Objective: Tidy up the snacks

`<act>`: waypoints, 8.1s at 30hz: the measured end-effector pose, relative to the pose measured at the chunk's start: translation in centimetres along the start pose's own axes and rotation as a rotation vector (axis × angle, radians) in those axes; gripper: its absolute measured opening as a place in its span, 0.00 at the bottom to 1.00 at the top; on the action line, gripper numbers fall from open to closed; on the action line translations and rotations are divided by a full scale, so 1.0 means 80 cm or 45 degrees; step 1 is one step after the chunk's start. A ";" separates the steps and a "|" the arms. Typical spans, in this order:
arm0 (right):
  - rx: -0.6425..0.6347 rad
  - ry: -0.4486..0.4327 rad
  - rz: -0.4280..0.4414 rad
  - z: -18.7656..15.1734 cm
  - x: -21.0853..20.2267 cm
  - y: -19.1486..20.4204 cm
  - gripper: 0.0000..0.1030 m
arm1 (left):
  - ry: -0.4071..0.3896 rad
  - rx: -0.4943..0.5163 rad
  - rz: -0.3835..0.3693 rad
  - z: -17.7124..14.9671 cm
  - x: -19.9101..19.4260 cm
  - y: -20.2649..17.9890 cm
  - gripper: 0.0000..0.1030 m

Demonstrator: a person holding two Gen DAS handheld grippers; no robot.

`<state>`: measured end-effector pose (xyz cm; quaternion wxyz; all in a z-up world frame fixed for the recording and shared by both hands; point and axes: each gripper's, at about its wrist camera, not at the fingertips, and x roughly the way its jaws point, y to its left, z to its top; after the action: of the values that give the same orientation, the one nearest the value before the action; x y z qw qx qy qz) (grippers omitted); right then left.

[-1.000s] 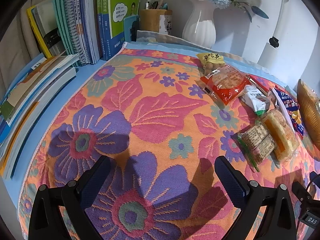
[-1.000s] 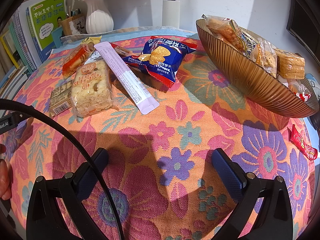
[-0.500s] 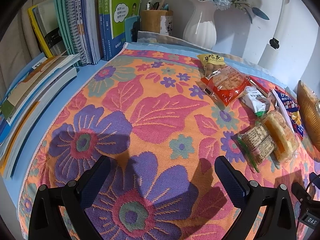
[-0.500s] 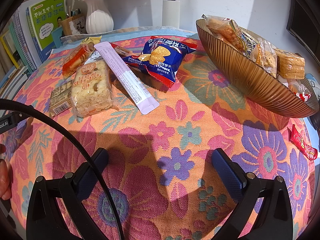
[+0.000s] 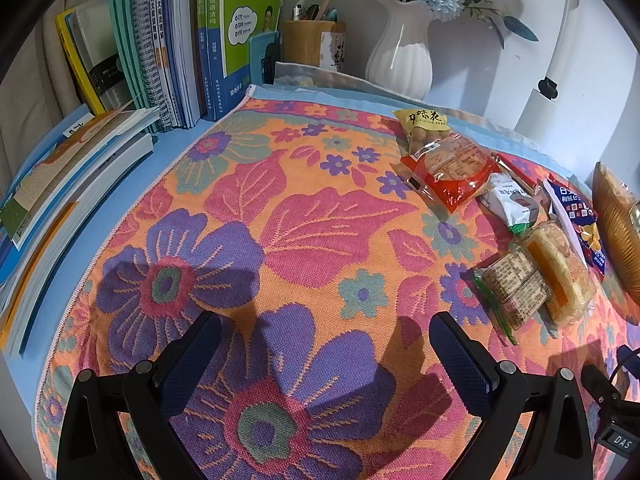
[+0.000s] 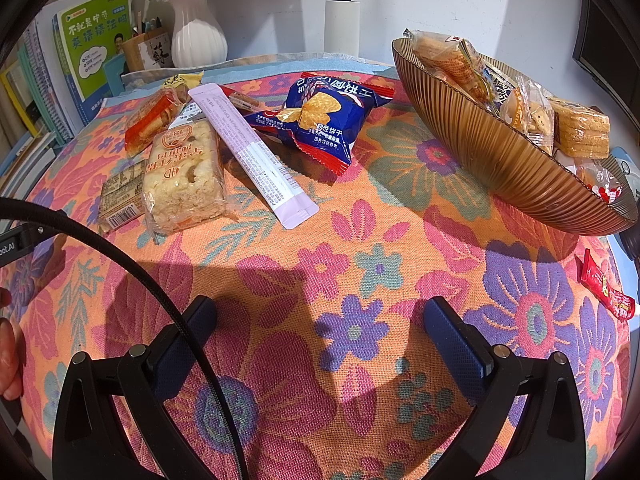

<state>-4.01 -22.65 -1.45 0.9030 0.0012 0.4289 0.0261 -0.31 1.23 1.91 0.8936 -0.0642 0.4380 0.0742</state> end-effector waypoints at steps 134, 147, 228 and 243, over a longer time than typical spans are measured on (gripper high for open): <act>-0.006 0.008 -0.001 0.007 0.001 0.001 1.00 | -0.076 0.078 -0.111 -0.006 -0.015 -0.008 1.00; -0.006 0.008 -0.002 0.008 0.001 0.002 1.00 | -0.115 -0.027 -0.169 -0.006 -0.022 0.011 1.00; -0.154 -0.089 0.176 0.003 -0.044 -0.027 1.00 | -0.101 0.414 -0.308 -0.006 -0.047 -0.037 1.00; -0.059 -0.142 0.289 0.013 -0.052 -0.045 0.99 | -0.094 0.786 -0.383 0.015 0.003 -0.109 1.00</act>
<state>-5.69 -26.44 2.34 0.9164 0.0303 0.3746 0.1381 2.37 -7.08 2.88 0.8871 0.1481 0.3927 -0.1921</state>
